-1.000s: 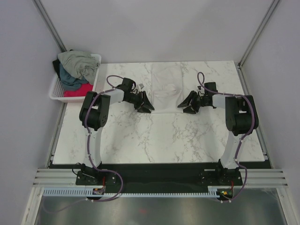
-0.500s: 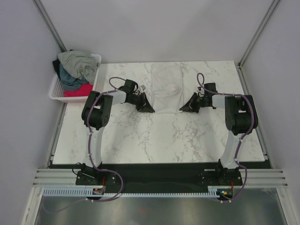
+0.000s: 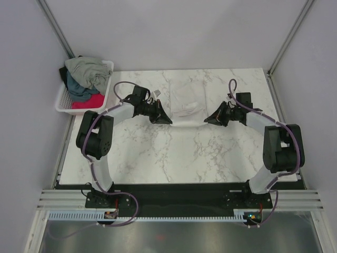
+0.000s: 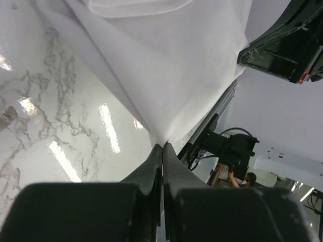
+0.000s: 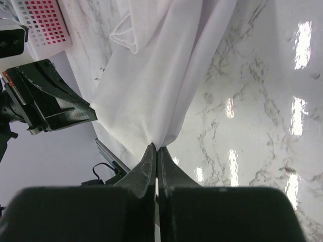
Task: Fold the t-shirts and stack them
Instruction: Fold the tshirt
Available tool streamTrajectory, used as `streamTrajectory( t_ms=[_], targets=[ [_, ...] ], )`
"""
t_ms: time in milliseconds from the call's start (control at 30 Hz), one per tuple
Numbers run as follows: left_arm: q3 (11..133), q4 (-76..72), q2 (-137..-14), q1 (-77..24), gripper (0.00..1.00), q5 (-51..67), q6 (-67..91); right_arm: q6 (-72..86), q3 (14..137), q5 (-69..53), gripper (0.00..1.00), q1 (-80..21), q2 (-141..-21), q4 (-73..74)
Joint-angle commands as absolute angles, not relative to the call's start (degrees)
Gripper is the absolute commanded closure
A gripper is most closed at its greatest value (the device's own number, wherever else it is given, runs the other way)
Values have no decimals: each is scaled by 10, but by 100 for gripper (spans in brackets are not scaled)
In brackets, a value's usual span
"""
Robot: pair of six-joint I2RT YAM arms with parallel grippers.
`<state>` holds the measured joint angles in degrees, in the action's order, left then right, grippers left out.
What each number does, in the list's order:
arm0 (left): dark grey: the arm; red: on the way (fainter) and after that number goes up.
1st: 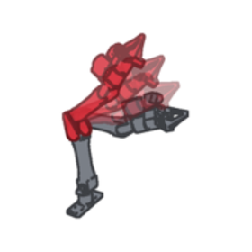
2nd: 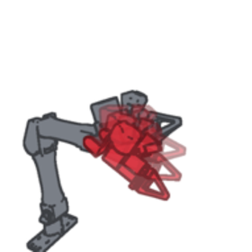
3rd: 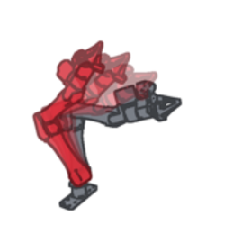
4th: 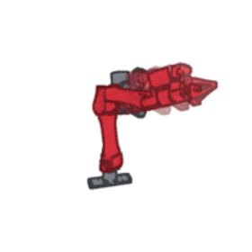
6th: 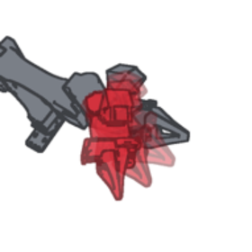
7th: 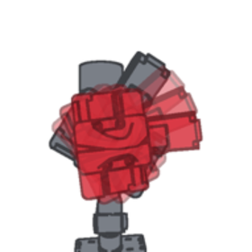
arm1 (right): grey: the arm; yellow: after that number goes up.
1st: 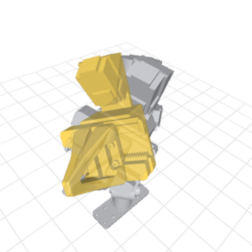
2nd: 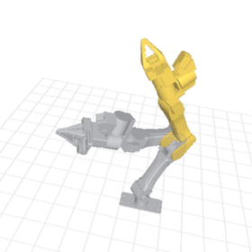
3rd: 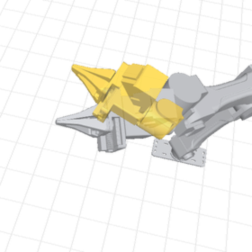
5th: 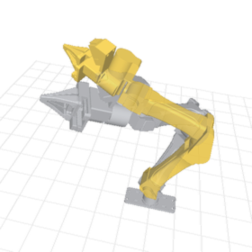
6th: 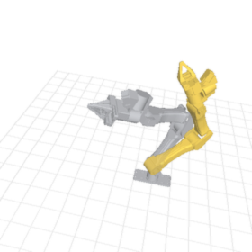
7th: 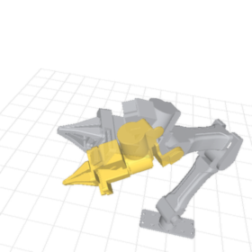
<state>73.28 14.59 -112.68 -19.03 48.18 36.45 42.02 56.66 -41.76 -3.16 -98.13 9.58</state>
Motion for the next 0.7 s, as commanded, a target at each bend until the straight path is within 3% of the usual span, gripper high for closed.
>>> streamTrajectory(
  t_ms=[0, 367, 667],
  targets=[
    [718, 161, -1076, -197, 98, 493, 377, 425, 535, -425, 100, -31, -926, 119],
    [704, 175, -986, -218, 98, 514, 360, 381, 530, -418, 100, -31, -793, 215],
    [715, 196, -975, -222, 98, 483, 330, 378, 515, -413, 100, -31, -783, 213]
  ],
)
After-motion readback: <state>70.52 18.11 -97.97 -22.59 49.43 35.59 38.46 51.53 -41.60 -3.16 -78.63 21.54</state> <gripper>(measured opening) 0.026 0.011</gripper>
